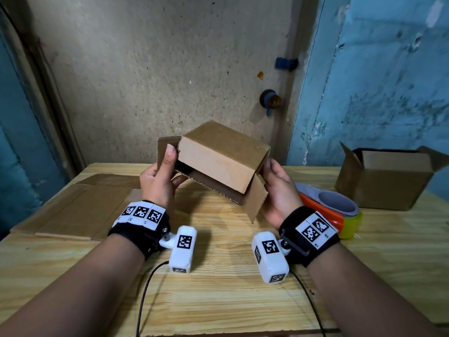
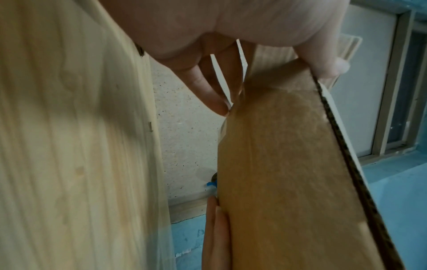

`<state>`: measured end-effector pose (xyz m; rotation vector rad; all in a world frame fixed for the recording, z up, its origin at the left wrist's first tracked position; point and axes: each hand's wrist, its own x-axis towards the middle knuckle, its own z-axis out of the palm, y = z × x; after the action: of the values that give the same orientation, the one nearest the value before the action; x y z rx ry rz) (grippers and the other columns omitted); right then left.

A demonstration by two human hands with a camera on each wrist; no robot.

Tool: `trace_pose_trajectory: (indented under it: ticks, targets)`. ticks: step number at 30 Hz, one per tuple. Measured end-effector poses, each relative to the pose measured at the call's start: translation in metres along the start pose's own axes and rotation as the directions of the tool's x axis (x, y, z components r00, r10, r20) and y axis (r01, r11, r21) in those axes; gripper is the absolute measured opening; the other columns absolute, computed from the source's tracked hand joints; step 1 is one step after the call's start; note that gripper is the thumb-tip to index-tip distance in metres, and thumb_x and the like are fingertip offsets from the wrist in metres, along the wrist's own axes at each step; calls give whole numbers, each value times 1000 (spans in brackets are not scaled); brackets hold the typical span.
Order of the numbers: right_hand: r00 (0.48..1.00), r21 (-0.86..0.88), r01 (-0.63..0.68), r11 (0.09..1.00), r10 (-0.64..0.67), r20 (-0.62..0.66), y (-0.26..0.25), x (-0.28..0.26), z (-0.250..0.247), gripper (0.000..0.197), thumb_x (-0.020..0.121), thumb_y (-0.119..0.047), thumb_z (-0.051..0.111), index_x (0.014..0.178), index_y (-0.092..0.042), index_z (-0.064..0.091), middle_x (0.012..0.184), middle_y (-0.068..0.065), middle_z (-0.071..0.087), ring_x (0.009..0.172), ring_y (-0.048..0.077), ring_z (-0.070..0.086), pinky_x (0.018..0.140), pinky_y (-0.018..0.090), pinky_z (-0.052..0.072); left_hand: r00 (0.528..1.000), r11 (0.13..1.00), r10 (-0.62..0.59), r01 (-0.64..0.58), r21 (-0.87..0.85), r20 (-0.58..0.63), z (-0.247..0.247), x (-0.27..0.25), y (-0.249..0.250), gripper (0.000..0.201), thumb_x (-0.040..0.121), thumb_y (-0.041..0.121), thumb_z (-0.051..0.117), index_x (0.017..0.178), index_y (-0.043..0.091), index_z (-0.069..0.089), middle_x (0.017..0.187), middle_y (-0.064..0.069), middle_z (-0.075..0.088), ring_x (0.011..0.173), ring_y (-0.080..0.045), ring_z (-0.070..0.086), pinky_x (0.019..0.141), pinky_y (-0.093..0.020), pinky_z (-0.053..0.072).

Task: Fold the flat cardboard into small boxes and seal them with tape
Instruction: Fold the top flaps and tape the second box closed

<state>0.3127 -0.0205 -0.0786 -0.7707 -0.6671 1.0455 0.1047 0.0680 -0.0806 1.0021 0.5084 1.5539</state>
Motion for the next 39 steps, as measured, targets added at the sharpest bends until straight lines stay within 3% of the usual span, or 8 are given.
trace_pose_trajectory:
  ticks: [2,6,10,14,25,28,31,39]
  targets:
    - [999,-4,-45,999,45,15,0,0,1,27,110,-13,46,131,-14,63,127,16,70,107,31,69,97,53,54,1000,1000,-3,3,12,-3,0,0,0,63,59,72,80,85,14,82,100,-10,77,100,-25,73,83,-42,61]
    - [995,-13,-93,996,94,19,-3,0,4,26,110,-10,45,127,-16,63,107,13,75,79,23,76,63,37,64,999,1000,1,0,20,-54,0,4,-1,85,50,90,71,90,15,78,102,-10,76,105,-28,72,91,-45,58]
    - [991,-40,-115,993,117,63,-3,-3,4,34,111,-7,42,137,-24,54,127,20,70,93,36,78,73,44,66,1000,999,-1,2,49,-26,-1,7,-2,97,56,99,52,113,22,68,110,2,76,108,-14,71,103,-45,51]
    - [986,-127,-146,981,155,67,0,-5,7,35,113,-24,41,147,-29,45,126,24,72,103,46,75,77,42,66,999,996,-20,16,85,41,-2,7,-2,131,53,100,54,142,4,55,132,-14,67,122,-23,65,114,-49,43]
    - [988,-301,-132,945,150,35,1,-5,6,26,114,-30,35,125,-44,55,92,14,78,68,23,74,62,32,55,984,994,-55,39,97,168,3,-1,0,97,66,85,67,133,15,66,133,-5,68,127,-16,62,112,-44,43]
    - [989,-291,-136,947,145,10,2,-3,5,27,114,-28,37,130,-33,58,73,9,73,60,21,68,59,32,50,992,998,-49,45,38,116,2,0,-1,77,60,66,87,116,14,75,122,-6,73,119,-16,66,114,-43,43]
    - [988,-277,-151,949,139,-62,5,0,3,33,112,-27,43,141,-24,59,59,2,60,51,17,57,54,30,44,989,997,-45,36,70,137,0,1,-3,76,68,47,90,132,13,67,129,-7,70,126,-20,62,117,-45,39]
    - [975,-244,-59,968,3,-222,1,0,0,21,109,-28,51,120,-25,70,61,-4,54,53,9,51,54,25,44,979,982,-44,5,189,201,-1,0,-8,69,69,44,91,130,24,66,132,1,69,125,-18,63,103,-34,50]
